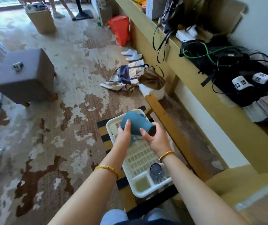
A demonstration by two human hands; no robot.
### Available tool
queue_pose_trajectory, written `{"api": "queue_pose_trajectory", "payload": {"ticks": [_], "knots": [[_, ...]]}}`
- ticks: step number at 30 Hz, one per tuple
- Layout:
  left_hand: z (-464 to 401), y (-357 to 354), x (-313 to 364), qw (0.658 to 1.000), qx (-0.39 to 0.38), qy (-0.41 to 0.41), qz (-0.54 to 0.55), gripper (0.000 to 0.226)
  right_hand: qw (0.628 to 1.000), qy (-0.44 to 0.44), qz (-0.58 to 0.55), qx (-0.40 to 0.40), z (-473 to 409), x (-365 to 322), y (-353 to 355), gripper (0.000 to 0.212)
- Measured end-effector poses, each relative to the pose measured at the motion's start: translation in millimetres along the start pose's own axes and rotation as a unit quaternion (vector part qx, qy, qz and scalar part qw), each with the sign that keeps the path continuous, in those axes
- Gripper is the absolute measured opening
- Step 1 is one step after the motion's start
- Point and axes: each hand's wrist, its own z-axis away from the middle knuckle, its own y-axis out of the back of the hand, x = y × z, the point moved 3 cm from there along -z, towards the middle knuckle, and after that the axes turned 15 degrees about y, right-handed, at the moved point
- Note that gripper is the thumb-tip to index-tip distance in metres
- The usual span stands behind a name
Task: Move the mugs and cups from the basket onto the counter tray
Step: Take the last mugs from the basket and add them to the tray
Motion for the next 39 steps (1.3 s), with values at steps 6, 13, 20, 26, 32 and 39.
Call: {"api": "queue_pose_trajectory", "payload": {"ticks": [6, 13, 20, 26, 32, 39], "knots": [[40.7, 6.7, 0.6, 0.836, 0.093, -0.356, -0.407, 0.082, 0.998, 0.001, 0.054, 0.018, -5.9, -27.2, 31.5, 0.032], [65.9, -4.2, 15.0, 0.704, 0.180, -0.472, -0.500, 0.085, 0.990, 0.004, 0.124, -0.061, 4.9, -60.0, 40.1, 0.044], [68.3, -17.6, 16.2, 0.834, 0.079, -0.386, -0.385, 0.075, 0.999, -0.024, 0.014, -0.033, 26.2, -65.5, 71.8, 0.046], [83.8, -56.2, 19.0, 0.879, -0.017, -0.324, -0.350, 0.069, 0.995, -0.066, 0.067, -0.019, 55.4, -46.9, 116.1, 0.042], [134.7, -133.9, 3.4, 0.867, -0.177, -0.296, -0.359, 0.062, 0.987, -0.026, 0.161, -0.003, 98.9, -51.8, 178.0, 0.036], [211.0, -240.5, -56.3, 0.793, -0.318, -0.295, -0.427, 0.057, 0.921, -0.099, 0.372, -0.058, 188.2, -45.2, 293.1, 0.017]]}}
